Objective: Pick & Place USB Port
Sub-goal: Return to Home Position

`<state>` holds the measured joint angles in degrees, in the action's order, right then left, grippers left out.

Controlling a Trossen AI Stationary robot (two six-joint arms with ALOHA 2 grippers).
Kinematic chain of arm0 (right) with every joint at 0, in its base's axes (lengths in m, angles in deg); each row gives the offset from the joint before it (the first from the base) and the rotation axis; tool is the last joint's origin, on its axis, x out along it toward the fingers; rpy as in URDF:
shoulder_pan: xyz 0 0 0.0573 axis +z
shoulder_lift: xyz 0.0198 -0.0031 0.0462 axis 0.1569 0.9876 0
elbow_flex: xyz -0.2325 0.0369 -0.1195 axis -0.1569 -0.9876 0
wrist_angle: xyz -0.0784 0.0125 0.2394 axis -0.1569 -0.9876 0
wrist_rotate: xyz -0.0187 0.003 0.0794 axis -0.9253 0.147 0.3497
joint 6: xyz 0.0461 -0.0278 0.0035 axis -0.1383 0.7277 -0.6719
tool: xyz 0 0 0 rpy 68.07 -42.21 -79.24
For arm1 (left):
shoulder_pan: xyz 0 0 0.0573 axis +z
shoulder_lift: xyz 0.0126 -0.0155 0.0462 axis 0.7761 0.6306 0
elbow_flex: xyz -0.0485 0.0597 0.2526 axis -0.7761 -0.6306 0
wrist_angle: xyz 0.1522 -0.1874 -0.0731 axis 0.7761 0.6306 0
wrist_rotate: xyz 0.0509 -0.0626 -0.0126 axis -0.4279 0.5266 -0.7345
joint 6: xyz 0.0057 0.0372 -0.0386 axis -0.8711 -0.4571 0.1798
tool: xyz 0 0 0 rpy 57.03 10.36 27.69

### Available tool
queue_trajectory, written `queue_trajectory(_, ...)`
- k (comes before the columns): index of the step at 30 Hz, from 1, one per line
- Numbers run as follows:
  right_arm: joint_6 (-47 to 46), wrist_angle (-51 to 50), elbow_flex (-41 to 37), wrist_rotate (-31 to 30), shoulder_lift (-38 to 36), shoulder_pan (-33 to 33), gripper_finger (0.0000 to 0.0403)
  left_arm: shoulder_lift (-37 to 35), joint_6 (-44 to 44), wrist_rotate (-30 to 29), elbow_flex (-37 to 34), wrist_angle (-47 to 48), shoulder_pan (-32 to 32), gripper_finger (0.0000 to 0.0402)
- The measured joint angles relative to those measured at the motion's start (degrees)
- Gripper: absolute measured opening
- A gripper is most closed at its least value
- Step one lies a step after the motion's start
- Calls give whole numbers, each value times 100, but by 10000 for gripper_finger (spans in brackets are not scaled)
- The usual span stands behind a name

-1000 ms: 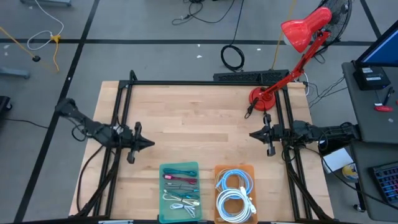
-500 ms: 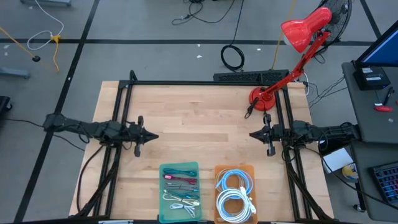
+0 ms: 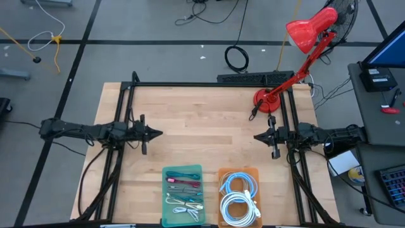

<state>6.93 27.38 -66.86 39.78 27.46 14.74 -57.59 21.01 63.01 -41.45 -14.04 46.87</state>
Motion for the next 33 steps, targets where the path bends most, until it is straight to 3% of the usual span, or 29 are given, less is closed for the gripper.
queue_trajectory(6, 0, 0, 0, 0, 0, 0, 0, 0, 63, -145, -21, -206, 27, 24)
queue_trajectory(33, -2, 0, 0, 0, 2, 0, 0, 0, 69, -143, -17, -285, 27, 26)
